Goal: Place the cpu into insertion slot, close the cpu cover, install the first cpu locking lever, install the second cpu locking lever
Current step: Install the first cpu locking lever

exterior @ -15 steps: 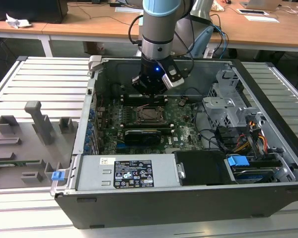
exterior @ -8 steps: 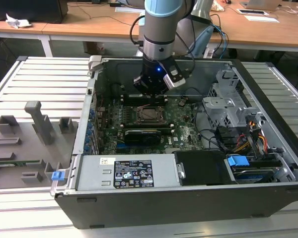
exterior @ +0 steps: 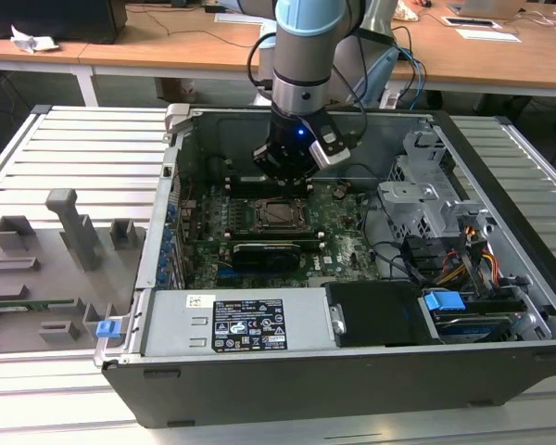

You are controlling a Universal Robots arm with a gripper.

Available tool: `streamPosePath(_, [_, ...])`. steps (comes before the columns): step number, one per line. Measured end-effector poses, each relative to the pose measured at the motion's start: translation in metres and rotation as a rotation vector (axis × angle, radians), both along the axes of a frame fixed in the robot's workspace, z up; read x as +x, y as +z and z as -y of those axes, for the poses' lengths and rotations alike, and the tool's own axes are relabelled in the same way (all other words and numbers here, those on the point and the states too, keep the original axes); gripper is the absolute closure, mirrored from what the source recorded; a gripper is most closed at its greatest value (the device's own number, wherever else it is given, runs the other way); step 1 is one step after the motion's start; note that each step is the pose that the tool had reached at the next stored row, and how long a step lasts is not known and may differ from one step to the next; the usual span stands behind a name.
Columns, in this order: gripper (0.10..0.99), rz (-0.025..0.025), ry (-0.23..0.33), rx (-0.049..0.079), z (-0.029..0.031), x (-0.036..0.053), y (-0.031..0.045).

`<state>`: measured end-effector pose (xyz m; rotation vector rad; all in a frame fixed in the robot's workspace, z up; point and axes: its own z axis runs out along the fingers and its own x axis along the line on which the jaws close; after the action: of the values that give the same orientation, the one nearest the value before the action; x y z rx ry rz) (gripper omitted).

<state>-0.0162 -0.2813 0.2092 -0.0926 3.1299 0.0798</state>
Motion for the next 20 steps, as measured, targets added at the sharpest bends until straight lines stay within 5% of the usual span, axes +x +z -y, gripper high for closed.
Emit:
streamPosePath(13, [0.980,-0.0002,0.000,-0.036,-0.0005,0.0005,-0.0048])
streamPosePath(20, [0.980,0.0000,0.000,-0.043,-0.0027,0.0032,-0.0078])
